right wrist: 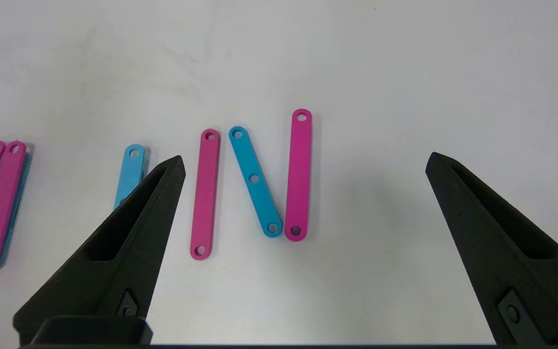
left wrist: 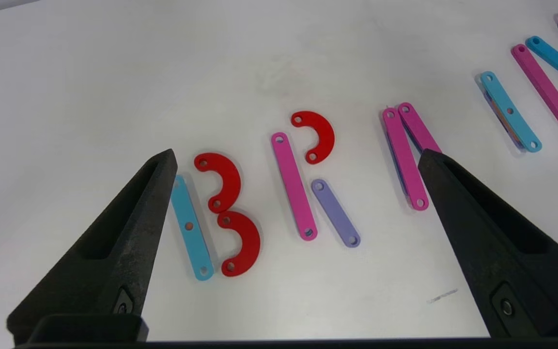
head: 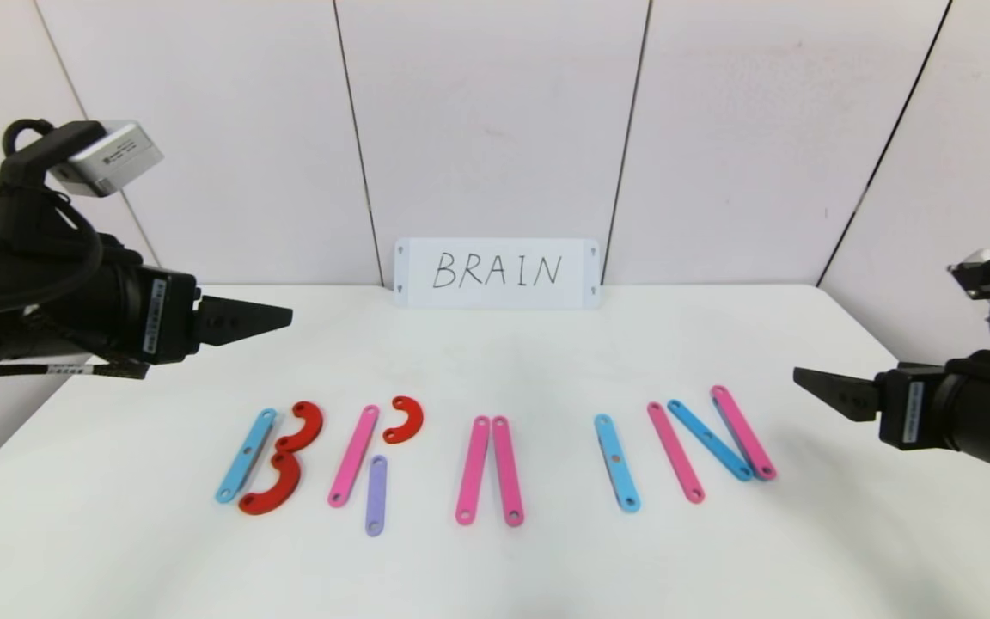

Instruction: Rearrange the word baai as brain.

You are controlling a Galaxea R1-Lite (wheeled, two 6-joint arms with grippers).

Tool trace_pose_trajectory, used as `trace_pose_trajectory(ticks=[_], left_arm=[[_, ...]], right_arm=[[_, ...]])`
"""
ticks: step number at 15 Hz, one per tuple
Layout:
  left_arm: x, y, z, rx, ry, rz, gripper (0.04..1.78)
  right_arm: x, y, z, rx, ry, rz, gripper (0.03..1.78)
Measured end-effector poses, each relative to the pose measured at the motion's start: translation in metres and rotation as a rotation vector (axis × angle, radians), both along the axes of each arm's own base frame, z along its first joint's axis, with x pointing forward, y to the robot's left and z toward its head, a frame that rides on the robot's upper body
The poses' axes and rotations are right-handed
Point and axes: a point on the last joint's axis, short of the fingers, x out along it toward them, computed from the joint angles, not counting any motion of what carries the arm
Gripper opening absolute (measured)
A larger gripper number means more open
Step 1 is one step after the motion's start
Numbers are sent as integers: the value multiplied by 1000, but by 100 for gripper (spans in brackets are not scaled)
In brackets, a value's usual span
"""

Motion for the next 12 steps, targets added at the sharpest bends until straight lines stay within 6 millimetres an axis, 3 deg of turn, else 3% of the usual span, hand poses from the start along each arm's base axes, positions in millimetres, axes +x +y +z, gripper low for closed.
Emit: trace_pose_trajectory(ticks=[5,12], left_arm=[[-40,11,-8,-5,-19,6,174],[-98,27,-19,-3,-54,36,174]], right_arm=[[-44,-10,15,3,-29,-9,174],[-74,-18,25,24,-140,-27,174]])
